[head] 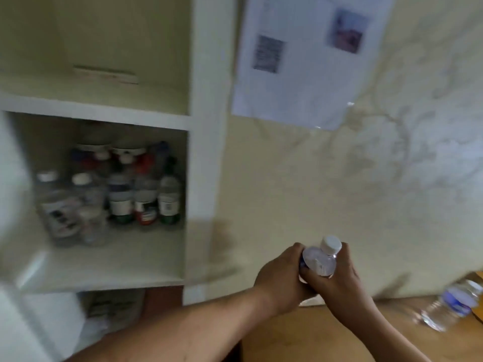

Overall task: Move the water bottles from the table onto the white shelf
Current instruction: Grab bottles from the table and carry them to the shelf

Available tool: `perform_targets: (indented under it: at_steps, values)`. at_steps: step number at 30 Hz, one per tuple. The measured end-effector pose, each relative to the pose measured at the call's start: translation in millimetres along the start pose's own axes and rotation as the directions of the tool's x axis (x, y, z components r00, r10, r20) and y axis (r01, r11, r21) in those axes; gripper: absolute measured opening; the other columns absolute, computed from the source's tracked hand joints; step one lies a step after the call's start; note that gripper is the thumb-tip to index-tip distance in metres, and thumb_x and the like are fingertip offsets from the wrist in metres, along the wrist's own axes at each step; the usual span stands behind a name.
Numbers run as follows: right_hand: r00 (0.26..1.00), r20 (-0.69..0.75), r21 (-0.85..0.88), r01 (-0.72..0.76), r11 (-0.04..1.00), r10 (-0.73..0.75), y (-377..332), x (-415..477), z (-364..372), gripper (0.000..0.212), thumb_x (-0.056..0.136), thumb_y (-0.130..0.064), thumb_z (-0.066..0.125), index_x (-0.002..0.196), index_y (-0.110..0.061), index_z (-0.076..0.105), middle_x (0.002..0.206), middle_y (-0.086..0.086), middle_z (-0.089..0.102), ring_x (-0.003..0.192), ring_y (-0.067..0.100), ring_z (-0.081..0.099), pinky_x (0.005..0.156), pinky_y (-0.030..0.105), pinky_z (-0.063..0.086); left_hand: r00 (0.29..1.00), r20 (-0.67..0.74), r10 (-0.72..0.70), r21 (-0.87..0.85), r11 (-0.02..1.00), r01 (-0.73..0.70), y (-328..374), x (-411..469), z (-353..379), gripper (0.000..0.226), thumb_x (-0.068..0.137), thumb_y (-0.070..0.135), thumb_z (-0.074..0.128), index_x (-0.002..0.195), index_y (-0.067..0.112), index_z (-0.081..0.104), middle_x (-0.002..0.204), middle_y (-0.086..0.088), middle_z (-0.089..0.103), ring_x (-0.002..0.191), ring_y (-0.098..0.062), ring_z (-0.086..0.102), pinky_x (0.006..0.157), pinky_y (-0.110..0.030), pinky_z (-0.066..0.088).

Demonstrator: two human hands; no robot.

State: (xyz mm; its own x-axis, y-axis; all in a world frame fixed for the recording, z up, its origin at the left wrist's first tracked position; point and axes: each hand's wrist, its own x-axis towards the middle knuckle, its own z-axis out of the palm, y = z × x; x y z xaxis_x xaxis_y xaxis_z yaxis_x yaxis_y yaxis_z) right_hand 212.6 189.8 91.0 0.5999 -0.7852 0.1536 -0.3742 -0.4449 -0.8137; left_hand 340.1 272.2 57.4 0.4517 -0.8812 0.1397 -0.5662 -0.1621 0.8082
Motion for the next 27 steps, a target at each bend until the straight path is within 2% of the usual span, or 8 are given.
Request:
perform_targets:
  at_steps: [4, 7, 11, 13, 17, 22, 24, 27]
  values:
    - [0.994, 0.095, 0.030, 0.049, 0.998, -0.052, -67.8, -22.5, 60.0, 0.051, 0.083, -0.027, 0.090, 0.118, -0.035, 0.054, 0.112, -0.010, 0.072, 0.098, 0.002, 0.069, 0.071, 0.024, 0.050, 0.994, -0.109, 0.012, 0.004, 1.000, -0.011, -27.0, -45.2, -84.7, 0.055, 0.079, 0.056, 0.080, 0.121, 0.041, 0.049, 0.119, 0.017, 0.065, 0.100, -0.012, 0.068, 0.089, -0.041, 0.060]
    - [0.974, 0.205, 0.024, 0.091, 0.996, -0.094, -108.3, -37.7, 110.2, 0.045, 0.083, -0.028, 0.090, 0.113, -0.037, 0.058, 0.107, -0.013, 0.073, 0.089, -0.001, 0.071, 0.070, 0.022, 0.051, 0.982, -0.188, -0.001, -0.005, 1.000, 0.000, -54.2, -87.0, -141.1, 0.063, 0.075, 0.064, 0.083, 0.123, 0.044, 0.048, 0.120, 0.020, 0.067, 0.102, -0.006, 0.068, 0.092, -0.035, 0.060]
    - [0.938, 0.306, 0.044, 0.157, 0.987, -0.163, -151.8, -46.2, 185.0, 0.044, 0.079, -0.026, 0.093, 0.109, -0.036, 0.063, 0.102, -0.011, 0.077, 0.085, -0.002, 0.073, 0.073, 0.023, 0.059, 0.952, -0.303, -0.049, 0.013, 0.998, 0.056, -93.2, -145.0, -206.4, 0.071, 0.077, 0.061, 0.085, 0.134, 0.043, 0.047, 0.125, 0.021, 0.067, 0.104, 0.010, 0.063, 0.089, -0.007, 0.046]
    - [0.911, 0.370, 0.062, 0.174, 0.983, -0.184, -174.1, -43.6, 218.9, 0.044, 0.081, -0.036, 0.090, 0.113, -0.041, 0.061, 0.100, -0.016, 0.075, 0.086, -0.003, 0.071, 0.068, 0.015, 0.055, 0.924, -0.371, -0.091, 0.028, 0.994, 0.109, -111.5, -160.4, -236.1, 0.077, 0.074, 0.060, 0.081, 0.139, 0.043, 0.045, 0.127, 0.021, 0.067, 0.107, 0.006, 0.064, 0.089, -0.012, 0.049]
    - [0.893, 0.417, 0.088, 0.145, 0.986, -0.168, -206.8, -22.8, 276.5, 0.043, 0.088, -0.052, 0.080, 0.122, -0.042, 0.056, 0.107, -0.016, 0.073, 0.090, 0.001, 0.068, 0.071, 0.025, 0.054, 0.867, -0.477, -0.145, 0.018, 0.985, 0.174, -158.0, -149.9, -269.9, 0.074, 0.076, 0.055, 0.075, 0.142, 0.041, 0.045, 0.130, 0.021, 0.065, 0.115, -0.002, 0.065, 0.096, -0.033, 0.057]
    - [0.910, 0.399, 0.072, 0.093, 0.993, -0.115, -227.6, 8.0, 343.6, 0.049, 0.091, -0.051, 0.079, 0.129, -0.033, 0.053, 0.101, -0.016, 0.069, 0.084, 0.000, 0.063, 0.062, 0.020, 0.045, 0.742, -0.610, -0.279, -0.101, 0.956, 0.277, -210.3, -126.6, -279.4, 0.051, 0.085, 0.038, 0.074, 0.129, 0.030, 0.049, 0.123, 0.009, 0.058, 0.105, -0.012, 0.066, 0.087, -0.039, 0.059]
    - [0.909, 0.407, 0.060, 0.078, 0.995, -0.096, -231.1, 17.0, 363.1, 0.046, 0.092, -0.046, 0.079, 0.125, -0.038, 0.048, 0.095, -0.021, 0.064, 0.079, -0.004, 0.058, 0.061, 0.018, 0.044, 0.688, -0.630, -0.361, -0.179, 0.929, 0.323, -225.4, -117.7, -280.7, 0.034, 0.090, 0.030, 0.070, 0.115, 0.029, 0.046, 0.112, 0.006, 0.061, 0.098, -0.016, 0.066, 0.078, -0.036, 0.056]
    - [0.906, 0.415, 0.033, 0.077, 0.996, -0.084, -231.8, 23.4, 388.5, 0.045, 0.094, -0.045, 0.078, 0.122, -0.045, 0.044, 0.093, -0.020, 0.062, 0.074, -0.005, 0.054, 0.063, 0.018, 0.043, 0.670, -0.610, -0.424, -0.219, 0.902, 0.371, -241.6, -112.0, -284.2, 0.021, 0.099, 0.024, 0.061, 0.107, 0.028, 0.042, 0.096, 0.008, 0.063, 0.092, -0.017, 0.067, 0.070, -0.029, 0.047]
